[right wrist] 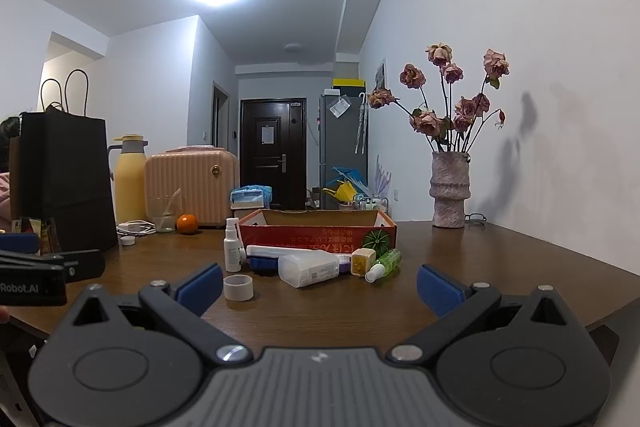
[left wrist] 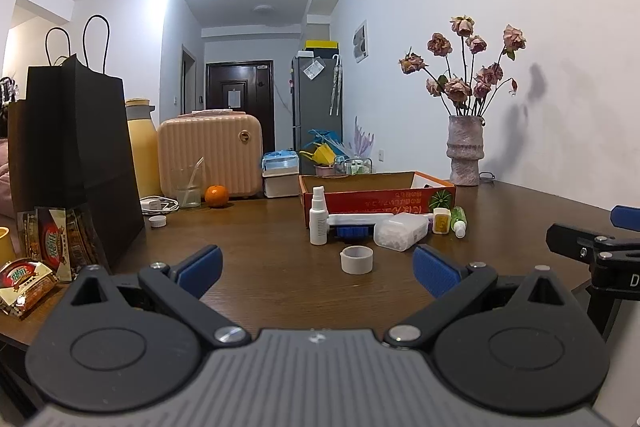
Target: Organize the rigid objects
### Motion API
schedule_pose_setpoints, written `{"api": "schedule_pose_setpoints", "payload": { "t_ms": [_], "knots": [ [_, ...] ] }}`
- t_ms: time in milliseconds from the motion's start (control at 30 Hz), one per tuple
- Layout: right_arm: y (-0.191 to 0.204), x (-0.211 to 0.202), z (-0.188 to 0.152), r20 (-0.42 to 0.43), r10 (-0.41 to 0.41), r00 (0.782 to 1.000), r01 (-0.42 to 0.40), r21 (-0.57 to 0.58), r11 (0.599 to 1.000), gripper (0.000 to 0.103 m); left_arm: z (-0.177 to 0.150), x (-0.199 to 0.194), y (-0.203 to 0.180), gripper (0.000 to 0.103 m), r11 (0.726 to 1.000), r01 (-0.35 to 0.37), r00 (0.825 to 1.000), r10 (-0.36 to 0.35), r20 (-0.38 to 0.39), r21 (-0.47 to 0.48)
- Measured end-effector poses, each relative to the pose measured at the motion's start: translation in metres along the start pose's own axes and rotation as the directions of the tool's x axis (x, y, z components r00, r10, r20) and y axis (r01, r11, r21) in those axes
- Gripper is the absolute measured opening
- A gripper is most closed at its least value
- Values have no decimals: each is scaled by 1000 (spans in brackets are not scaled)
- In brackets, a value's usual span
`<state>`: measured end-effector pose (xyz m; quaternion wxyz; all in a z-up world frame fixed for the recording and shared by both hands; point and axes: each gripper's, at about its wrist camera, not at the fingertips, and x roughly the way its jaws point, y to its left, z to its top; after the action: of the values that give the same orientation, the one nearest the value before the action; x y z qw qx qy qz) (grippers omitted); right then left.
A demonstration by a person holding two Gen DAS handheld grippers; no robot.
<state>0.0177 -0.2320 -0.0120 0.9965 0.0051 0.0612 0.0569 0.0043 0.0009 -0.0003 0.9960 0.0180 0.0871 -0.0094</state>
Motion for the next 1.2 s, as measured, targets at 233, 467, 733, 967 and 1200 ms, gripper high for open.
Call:
{"api": "schedule_pose_setpoints", "payload": {
  "t_ms": [233,467,733,967,1200],
  "knots": [
    [0,0,0,1,-2,1000,2,-1,1000,103,0,0,0,103,1000,1,1000,-1,2,4],
    [1,0,-1,-3,-1,1000,1,-1,1000,103,1,-2,-1,103,1000,1,1000,-1,11,12],
    [2,0,-2,-2,-2,1000,2,1,1000,103,0,-2,-2,103,1000,3,1000,-3,10,13],
    [2,0,-3,-1,-4,1000,4,0,1000,103,1,-2,-2,103,1000,4,1000,-4,9,15],
    [2,0,-3,-2,-3,1000,3,1,1000,103,1,-2,-3,103,1000,3,1000,-3,10,16]
  ]
}}
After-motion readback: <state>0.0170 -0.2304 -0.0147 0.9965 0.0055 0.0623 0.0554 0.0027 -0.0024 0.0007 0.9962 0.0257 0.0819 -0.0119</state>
